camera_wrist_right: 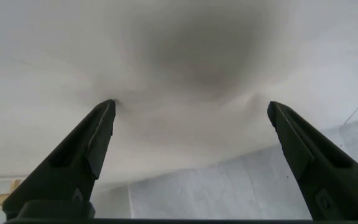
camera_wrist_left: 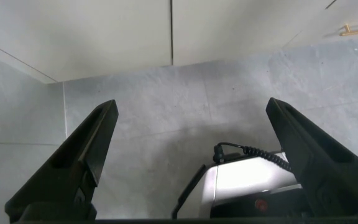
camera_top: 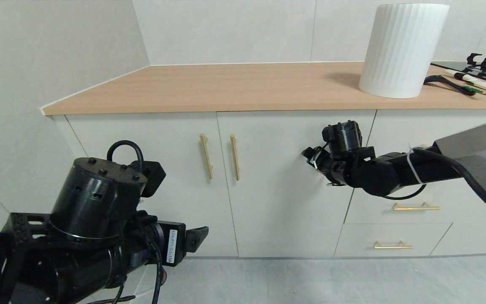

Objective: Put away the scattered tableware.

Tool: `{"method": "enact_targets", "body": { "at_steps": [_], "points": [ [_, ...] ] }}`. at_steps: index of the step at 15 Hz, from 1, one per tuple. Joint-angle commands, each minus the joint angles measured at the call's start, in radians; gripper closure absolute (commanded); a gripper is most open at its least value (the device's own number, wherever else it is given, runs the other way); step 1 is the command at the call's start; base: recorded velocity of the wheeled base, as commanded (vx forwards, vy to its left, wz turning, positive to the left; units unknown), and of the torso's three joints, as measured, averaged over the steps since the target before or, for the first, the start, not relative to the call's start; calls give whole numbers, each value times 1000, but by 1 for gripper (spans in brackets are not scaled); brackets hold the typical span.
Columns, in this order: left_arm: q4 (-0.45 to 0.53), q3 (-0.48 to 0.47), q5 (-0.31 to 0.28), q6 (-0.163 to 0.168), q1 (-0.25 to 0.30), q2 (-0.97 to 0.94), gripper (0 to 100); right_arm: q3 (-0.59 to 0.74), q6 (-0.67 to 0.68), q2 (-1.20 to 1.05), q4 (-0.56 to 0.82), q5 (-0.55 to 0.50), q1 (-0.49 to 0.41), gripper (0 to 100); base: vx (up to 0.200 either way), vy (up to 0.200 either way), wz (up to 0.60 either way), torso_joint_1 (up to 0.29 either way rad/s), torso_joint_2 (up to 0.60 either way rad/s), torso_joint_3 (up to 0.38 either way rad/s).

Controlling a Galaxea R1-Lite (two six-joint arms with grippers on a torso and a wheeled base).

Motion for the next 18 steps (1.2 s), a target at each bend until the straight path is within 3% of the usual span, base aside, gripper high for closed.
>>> {"method": "enact_targets", "body": {
  "at_steps": [1, 6, 8, 10, 11, 12, 13, 15, 18],
  "points": [
    [0, 0, 1, -1, 0, 0, 0, -10, 0, 21, 0, -3, 0, 0, 0, 0, 0, 0, 0, 0],
    [0, 0, 1, -1, 0, 0, 0, -5, 0, 10, 2, 0, 0, 0, 0, 0, 0, 0, 0, 0],
    [0, 0, 1, -1, 0, -2, 0, 59, -3, -42, 9, 20, 5, 0, 0, 0, 0, 0, 0, 0],
    [0, 0, 1, -1, 0, -2, 0, 212, -23, -159, 0, 167, 11, 0, 0, 0, 0, 0, 0, 0],
    [0, 0, 1, -1, 0, -3, 0, 334, -83, -246, -15, 304, 9, 0, 0, 0, 0, 0, 0, 0],
    [0, 0, 1, -1, 0, -3, 0, 410, -155, -309, -66, 425, 9, 0, 0, 0, 0, 0, 0, 0],
    [0, 0, 1, -1, 0, -3, 0, 459, -184, -335, -145, 482, 9, 0, 0, 0, 0, 0, 0, 0],
    [0, 0, 1, -1, 0, -7, 0, 510, -192, -344, -251, 458, 9, 0, 0, 0, 0, 0, 0, 0],
    [0, -2, 1, -1, 0, -16, 0, 513, -195, -358, -254, 452, 8, 0, 0, 0, 0, 0, 0, 0]
  ]
}}
